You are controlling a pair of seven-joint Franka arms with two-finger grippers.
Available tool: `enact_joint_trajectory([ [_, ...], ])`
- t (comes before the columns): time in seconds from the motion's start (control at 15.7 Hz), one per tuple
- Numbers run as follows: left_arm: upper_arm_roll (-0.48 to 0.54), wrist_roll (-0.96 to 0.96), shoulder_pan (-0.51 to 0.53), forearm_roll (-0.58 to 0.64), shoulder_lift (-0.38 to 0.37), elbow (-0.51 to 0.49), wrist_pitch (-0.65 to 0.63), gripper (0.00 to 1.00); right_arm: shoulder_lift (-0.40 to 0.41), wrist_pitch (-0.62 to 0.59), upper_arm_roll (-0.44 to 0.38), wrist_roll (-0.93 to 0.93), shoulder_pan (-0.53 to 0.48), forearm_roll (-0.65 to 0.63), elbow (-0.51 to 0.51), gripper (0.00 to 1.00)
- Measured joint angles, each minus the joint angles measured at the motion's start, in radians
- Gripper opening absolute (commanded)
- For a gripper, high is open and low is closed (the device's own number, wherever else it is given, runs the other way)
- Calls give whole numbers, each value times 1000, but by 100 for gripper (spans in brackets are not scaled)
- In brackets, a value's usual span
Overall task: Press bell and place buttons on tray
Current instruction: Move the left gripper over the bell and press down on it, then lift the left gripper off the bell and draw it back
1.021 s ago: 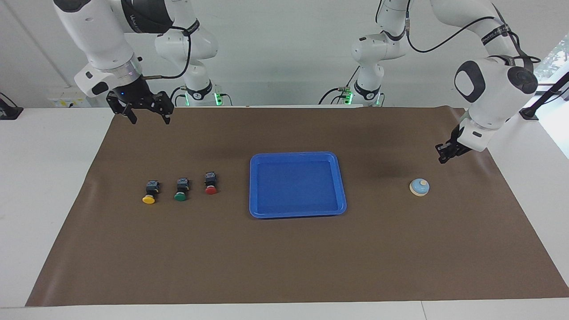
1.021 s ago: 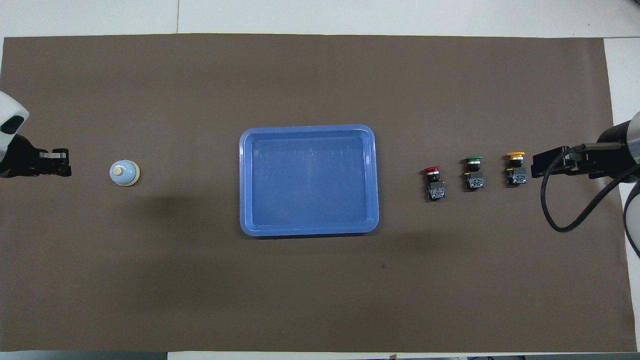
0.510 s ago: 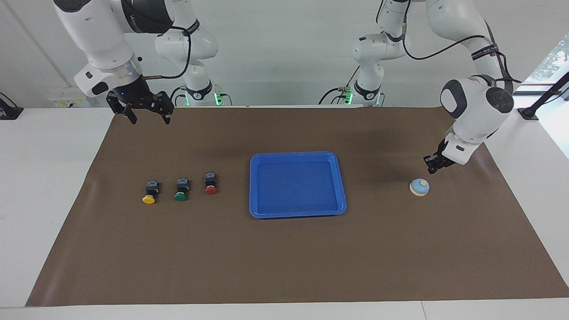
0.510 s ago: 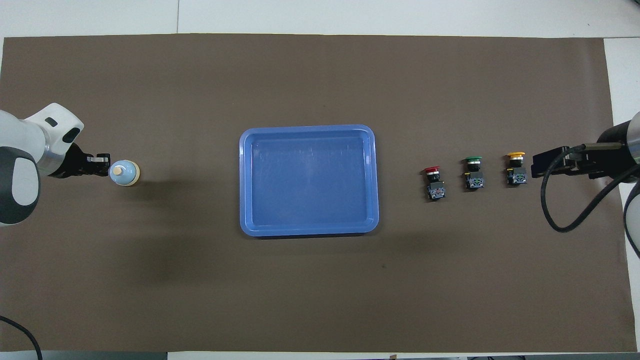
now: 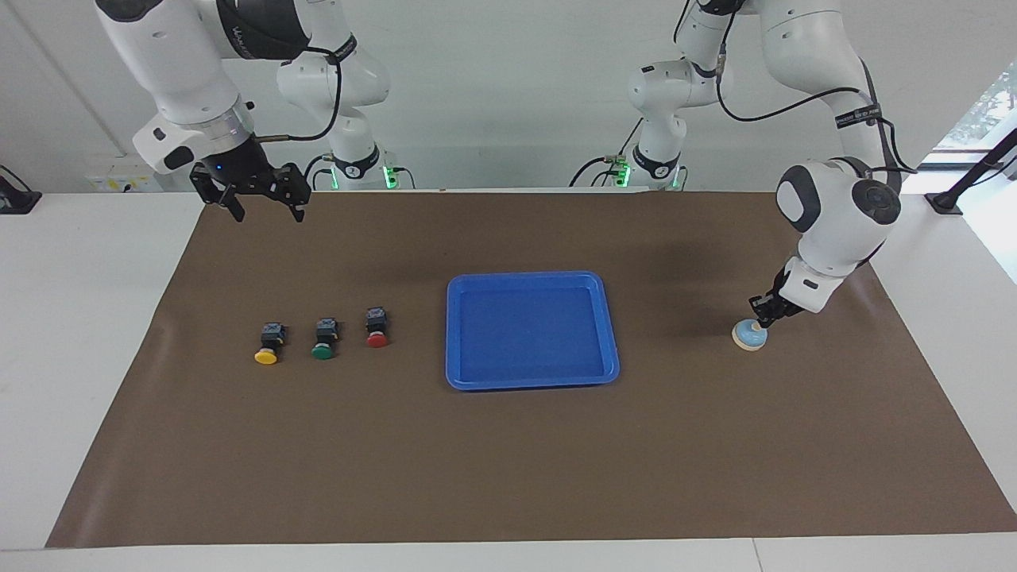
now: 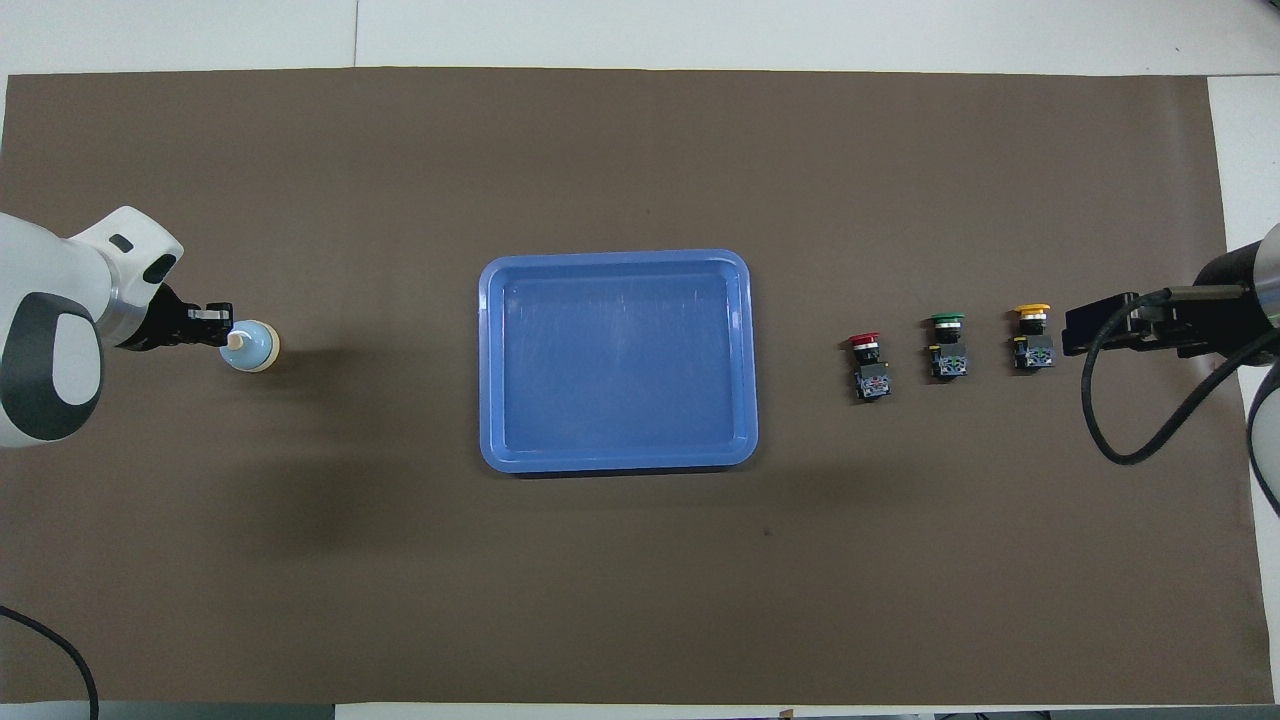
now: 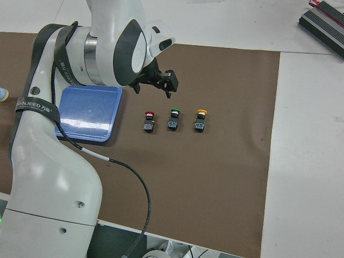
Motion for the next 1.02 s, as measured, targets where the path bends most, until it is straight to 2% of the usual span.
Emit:
enact_joint_trajectory([
  [0.26, 0, 0, 0, 0, 3, -8, 18, 0, 0, 0, 0, 0, 0, 0, 0, 100],
  [0.38, -2, 0, -2, 0, 14, 51, -87, 0, 0, 0, 0, 0, 0, 0, 0, 100],
  [0.57, -3, 0, -16, 0, 12, 194, -289, 0, 0, 0, 0, 0, 0, 0, 0, 100],
  [0.64, -3, 0, -21, 0, 8, 231, -341, 21, 0, 0, 0, 0, 0, 0, 0, 100],
  [0.7, -3, 0, -24, 0, -1, 258, -383, 70, 0, 0, 0, 0, 0, 0, 0, 100],
  [0.77, -5, 0, -25, 0, -13, 272, -414, 100, 0, 0, 0, 0, 0, 0, 0, 100],
  [0.96, -10, 0, -31, 0, -64, 280, -477, 100, 0, 0, 0, 0, 0, 0, 0, 100],
  [1.02, -10, -2, -40, 0, -101, 281, -503, 100, 0, 0, 0, 0, 0, 0, 0, 100],
])
